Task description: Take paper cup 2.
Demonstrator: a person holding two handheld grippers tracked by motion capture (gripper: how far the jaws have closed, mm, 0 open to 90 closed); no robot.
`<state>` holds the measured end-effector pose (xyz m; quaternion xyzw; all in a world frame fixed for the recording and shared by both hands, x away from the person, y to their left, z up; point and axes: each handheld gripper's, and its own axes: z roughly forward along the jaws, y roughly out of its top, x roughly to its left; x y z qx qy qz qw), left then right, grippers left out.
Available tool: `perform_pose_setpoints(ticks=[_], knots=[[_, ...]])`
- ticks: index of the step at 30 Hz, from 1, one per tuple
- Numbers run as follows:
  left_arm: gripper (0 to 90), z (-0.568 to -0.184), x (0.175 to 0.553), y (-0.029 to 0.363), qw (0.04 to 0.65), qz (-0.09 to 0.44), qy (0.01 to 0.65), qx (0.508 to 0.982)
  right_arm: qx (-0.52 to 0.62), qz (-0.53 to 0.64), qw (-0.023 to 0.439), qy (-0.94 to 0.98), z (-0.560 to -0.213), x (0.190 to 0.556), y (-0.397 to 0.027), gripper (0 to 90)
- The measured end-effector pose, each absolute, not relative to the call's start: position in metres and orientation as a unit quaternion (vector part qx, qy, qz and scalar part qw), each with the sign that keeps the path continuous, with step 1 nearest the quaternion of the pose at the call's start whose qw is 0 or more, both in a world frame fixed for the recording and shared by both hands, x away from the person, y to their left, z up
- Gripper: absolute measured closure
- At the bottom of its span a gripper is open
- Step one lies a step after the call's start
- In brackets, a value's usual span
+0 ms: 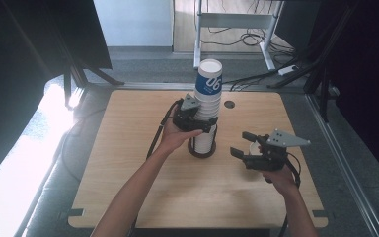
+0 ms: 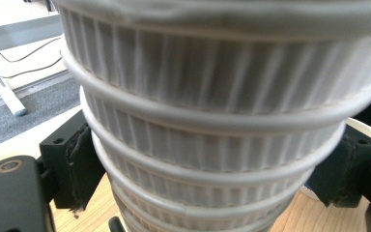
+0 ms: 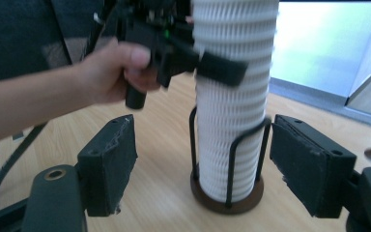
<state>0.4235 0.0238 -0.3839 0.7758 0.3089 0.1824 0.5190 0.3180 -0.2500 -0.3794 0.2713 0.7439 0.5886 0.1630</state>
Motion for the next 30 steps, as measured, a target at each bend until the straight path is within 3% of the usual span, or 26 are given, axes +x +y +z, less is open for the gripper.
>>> perform_pose_setpoints(ticks=[14, 30], knots=[[13.2, -0.384, 0.423, 0.023, 0.519, 0.184, 0.309, 0.776, 0.237, 0.598, 0.154, 0.750, -0.314, 0.358, -0.232, 24.7], [13.2, -0.383, 0.421, 0.021, 0.516, 0.183, 0.310, 0.777, 0.224, 0.603, 0.146, 0.751, -0.279, 0.389, -0.220, 23.6]])
